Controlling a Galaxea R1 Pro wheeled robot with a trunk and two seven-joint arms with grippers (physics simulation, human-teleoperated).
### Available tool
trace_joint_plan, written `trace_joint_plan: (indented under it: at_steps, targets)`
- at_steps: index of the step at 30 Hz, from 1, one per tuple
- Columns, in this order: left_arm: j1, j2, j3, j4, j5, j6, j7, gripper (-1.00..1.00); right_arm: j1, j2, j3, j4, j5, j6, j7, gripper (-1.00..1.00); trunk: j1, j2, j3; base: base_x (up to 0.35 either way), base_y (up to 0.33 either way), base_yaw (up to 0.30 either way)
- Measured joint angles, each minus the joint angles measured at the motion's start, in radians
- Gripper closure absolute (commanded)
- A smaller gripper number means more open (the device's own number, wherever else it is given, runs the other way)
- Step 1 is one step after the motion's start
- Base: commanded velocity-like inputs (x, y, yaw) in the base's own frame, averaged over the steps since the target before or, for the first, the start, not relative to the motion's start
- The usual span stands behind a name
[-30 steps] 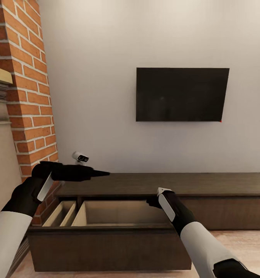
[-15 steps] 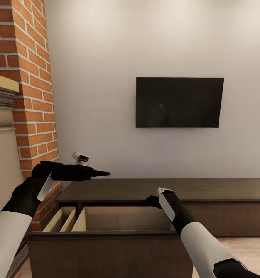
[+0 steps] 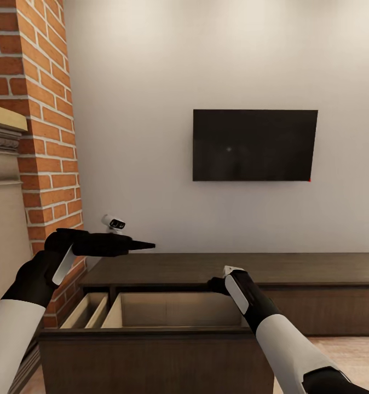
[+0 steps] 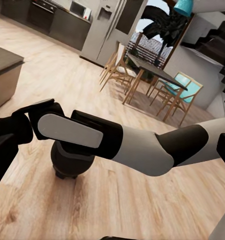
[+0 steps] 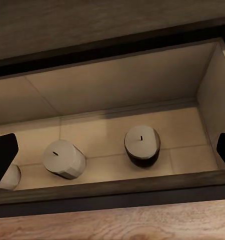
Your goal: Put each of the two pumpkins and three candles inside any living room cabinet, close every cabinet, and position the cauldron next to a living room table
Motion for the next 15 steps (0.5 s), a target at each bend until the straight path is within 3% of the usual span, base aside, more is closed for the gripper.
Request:
trace_joint_plan:
  at_steps: [8, 15]
  targets:
    - [0.000, 0.000, 0.000, -0.001, -0.003, 0.000, 0.000, -1.00, 0.000, 0.000, 0.000, 0.000, 0.000, -0.001, 0.000, -1.00, -0.003, 0.002, 0.031, -0.234, 0.000, 0.000]
    - [0.000, -0.001, 0.000, 0.001, -0.006, 0.000, 0.000, -1.00, 0.000, 0.000, 0.000, 0.000, 0.000, -0.001, 0.000, -1.00, -0.030, 0.051, 0.053, -0.331, 0.000, 0.000]
